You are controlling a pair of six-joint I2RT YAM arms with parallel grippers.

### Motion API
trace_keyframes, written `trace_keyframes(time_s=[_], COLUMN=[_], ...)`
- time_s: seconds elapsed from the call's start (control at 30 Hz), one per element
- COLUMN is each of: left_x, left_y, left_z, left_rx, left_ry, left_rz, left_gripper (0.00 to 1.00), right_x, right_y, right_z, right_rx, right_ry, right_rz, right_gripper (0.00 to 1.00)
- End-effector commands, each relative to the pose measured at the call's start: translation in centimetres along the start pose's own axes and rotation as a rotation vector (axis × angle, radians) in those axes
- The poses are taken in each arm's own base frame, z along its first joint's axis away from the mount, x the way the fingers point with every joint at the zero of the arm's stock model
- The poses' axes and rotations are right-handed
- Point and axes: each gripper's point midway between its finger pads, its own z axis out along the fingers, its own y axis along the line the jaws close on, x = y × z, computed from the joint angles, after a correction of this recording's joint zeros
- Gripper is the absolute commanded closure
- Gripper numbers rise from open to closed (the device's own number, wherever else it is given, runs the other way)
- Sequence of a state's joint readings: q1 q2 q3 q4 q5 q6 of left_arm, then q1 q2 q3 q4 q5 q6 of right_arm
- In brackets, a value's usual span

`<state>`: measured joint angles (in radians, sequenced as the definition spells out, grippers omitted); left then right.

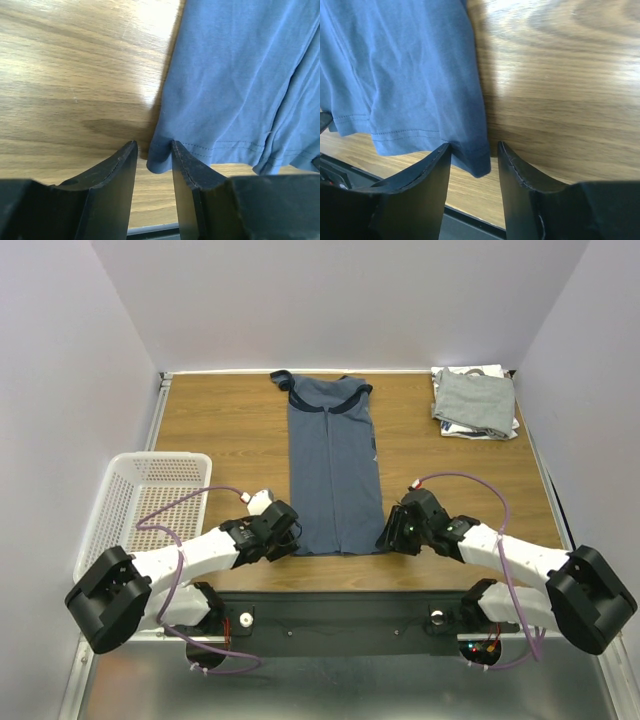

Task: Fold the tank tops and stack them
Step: Fold the tank top

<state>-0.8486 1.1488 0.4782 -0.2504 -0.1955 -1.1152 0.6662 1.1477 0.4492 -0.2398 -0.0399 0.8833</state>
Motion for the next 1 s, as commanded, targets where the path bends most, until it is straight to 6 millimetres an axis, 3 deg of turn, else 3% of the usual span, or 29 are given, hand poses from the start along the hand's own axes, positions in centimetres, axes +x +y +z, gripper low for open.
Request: trace_keyframes(time_s=[0.0, 0.17, 0.3, 0.4, 0.43, 0.5, 0.67, 0.97], left_x=[0.6, 0.8, 1.2, 1.4, 1.6, 2.1, 4.1, 10.6], left_y=[1.3, 1.5, 1.4, 1.1, 0.9, 0.2, -0.6, -0.8], left_z=[0.6, 1.0, 1.1, 0.9, 0.8, 0.3, -1.5, -5.2], left_rx=[-0.042, -0.053, -0.044, -0.024, -0.014, 0.011, 0.039, 0.069], left_ry=[0.015, 0.021, 0.038, 0.05, 0.053, 0.055, 0.062, 0.139], left_rz=[0.011, 0.011, 0.016, 0.018, 0.022, 0.025, 0.0, 0.0], left_gripper=[0.56, 0.61, 0.75, 0.89, 0.91, 1.0, 1.0, 1.0], right_x=[-0.2, -0.2, -0.3, -0.4, -0.4, -0.2, 1.2, 4.6], right_y=[1.3, 1.1, 1.0, 1.1, 1.2, 1.0, 0.2, 0.1], right_z=[0.2, 0.7, 0.9, 0.9, 0.8, 0.5, -1.1, -5.6], right_rx=[-0.031, -0.014, -0.006, -0.007, -0.008, -0.002, 0.041, -0.025], right_ry=[-0.008, -0.012, -0.019, -0.022, -0.023, -0.015, -0.018, -0.009], right_rz=[-0.002, -0.003, -0.006, -0.017, -0.02, -0.038, -0.101, -0.12], right_gripper=[0.53, 0.58, 0.65, 0.83, 0.93, 1.0, 1.0, 1.0])
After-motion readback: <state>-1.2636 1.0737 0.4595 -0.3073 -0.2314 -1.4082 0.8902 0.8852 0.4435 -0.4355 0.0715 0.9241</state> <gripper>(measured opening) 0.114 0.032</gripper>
